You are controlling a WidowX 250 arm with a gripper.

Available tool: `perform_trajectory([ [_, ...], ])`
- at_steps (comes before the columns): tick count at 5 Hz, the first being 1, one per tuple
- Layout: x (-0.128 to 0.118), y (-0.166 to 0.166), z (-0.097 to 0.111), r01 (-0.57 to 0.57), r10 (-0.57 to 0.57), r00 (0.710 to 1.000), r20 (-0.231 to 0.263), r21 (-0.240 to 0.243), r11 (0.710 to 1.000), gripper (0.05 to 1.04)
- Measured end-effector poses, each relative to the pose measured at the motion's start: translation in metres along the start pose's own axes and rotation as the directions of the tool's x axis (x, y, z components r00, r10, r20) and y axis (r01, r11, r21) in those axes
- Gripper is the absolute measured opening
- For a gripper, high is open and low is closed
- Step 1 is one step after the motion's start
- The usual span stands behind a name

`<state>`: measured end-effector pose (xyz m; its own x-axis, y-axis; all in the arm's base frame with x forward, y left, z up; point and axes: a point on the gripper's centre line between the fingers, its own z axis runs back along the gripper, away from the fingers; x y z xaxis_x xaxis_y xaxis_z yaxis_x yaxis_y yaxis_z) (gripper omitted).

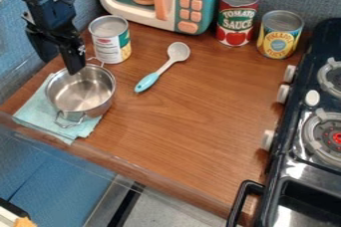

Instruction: Move the blue spoon to the bottom side of the table

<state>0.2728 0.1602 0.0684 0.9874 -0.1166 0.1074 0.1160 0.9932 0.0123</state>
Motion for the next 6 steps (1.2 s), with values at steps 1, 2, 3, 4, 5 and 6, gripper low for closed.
perform_trajectory([
  [1, -0.003, -0.002, -0.011, -0.009, 0.009, 1.000, -0.027, -0.023, 1.000, 1.001],
  [2, 0.020, -0.032, -0.013, 0.034, -0.035, 0.999, -0.022, -0.036, 0.999, 1.001],
  [3, 0.058, -0.073, -0.013, 0.093, -0.093, 0.996, 0.001, -0.027, 0.995, 1.001],
  [4, 0.081, -0.086, -0.020, 0.092, -0.092, 0.996, 0.008, -0.013, 0.996, 1.001],
  [5, 0.097, -0.090, -0.041, 0.078, -0.078, 0.997, -0.017, -0.005, 0.997, 1.001],
  [6, 0.099, -0.084, -0.071, 0.042, -0.042, 0.994, -0.101, 0.000, 0.999, 1.001],
])
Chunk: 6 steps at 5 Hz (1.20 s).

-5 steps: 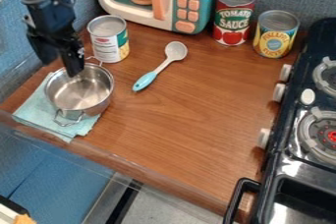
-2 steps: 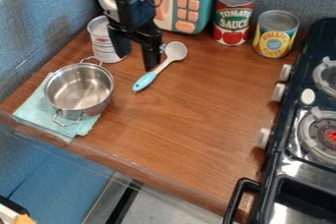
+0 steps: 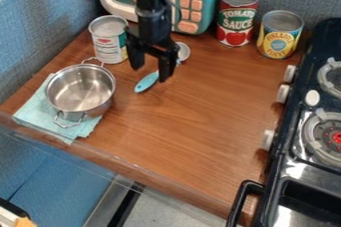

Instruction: Move the blue spoon to the bottom side of the table

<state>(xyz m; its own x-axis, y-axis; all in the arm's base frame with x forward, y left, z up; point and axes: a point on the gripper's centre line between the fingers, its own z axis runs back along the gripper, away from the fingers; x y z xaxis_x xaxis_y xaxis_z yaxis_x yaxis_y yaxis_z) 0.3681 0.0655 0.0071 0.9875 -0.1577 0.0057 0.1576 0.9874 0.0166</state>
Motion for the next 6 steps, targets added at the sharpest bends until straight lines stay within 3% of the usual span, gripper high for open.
perform_trajectory([
  [1, -0.005, 0.002, -0.009, -0.002, 0.002, 0.999, -0.044, 0.003, 1.000, 0.963],
  [3, -0.021, -0.004, -0.012, 0.009, -0.008, 0.999, -0.042, 0.016, 1.000, 0.373],
  [4, -0.024, -0.012, -0.009, 0.030, -0.029, 0.999, -0.034, 0.021, 0.999, 0.324],
  [6, -0.034, -0.060, 0.040, 0.052, -0.046, 0.993, 0.113, -0.046, 0.998, 0.324],
])
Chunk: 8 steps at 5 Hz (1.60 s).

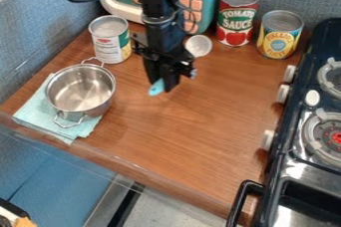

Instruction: Move the blue spoon to the bottom side of the table

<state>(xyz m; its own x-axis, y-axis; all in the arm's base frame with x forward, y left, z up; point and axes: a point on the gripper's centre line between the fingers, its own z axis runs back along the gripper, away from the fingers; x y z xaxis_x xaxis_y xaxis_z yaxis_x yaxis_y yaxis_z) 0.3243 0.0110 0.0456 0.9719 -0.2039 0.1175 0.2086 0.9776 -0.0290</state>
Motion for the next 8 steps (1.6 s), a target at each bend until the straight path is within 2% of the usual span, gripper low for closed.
perform_trajectory([
  [1, -0.017, -0.022, -0.016, -0.028, 0.028, 0.999, -0.041, -0.001, 1.000, 0.324],
  [2, -0.038, -0.036, -0.044, -0.092, 0.091, 0.989, -0.118, -0.001, 0.996, 0.323],
  [4, -0.045, -0.046, -0.051, -0.159, 0.159, 0.979, -0.124, 0.007, 0.987, 0.323],
  [5, -0.054, -0.048, -0.048, -0.176, 0.175, 0.978, -0.110, 0.003, 0.984, 0.388],
  [6, -0.067, -0.045, -0.041, -0.208, 0.205, 0.973, -0.110, -0.021, 0.978, 0.699],
  [7, -0.058, -0.041, -0.014, -0.216, 0.216, 0.976, -0.011, -0.043, 0.975, 0.968],
  [8, -0.057, -0.039, 0.008, -0.193, 0.195, 0.980, 0.032, -0.055, 0.980, 1.005],
])
